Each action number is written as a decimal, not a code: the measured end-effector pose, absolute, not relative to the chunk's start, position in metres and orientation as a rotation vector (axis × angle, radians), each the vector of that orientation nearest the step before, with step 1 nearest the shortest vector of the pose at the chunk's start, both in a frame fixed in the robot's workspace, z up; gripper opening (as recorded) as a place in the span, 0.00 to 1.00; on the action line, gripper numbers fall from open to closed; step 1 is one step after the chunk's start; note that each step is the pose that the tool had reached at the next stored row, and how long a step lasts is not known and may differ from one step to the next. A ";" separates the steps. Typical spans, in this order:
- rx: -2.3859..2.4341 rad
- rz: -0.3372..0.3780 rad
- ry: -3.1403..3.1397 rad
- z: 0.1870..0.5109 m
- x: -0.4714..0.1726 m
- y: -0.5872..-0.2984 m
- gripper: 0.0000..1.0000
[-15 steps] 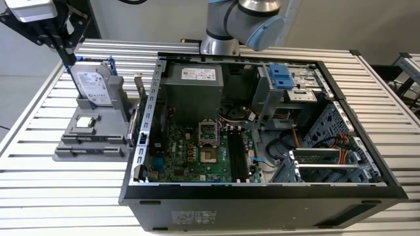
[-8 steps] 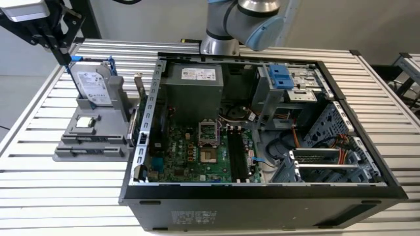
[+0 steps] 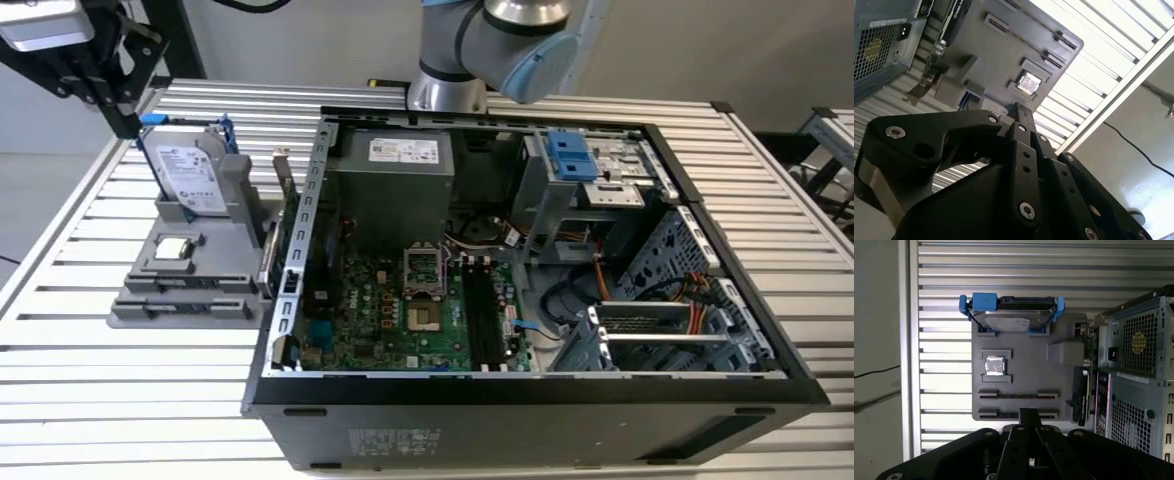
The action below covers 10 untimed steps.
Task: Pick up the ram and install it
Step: 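Reach for the ram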
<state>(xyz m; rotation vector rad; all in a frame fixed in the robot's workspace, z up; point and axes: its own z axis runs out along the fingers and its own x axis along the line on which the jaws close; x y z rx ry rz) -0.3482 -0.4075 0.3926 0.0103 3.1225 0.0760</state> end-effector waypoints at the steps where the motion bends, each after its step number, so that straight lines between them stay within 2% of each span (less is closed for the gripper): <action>1: 0.010 0.076 3.123 0.393 -0.348 -0.410 0.00; 10: 0.011 0.076 3.123 0.393 -0.348 -0.436 0.00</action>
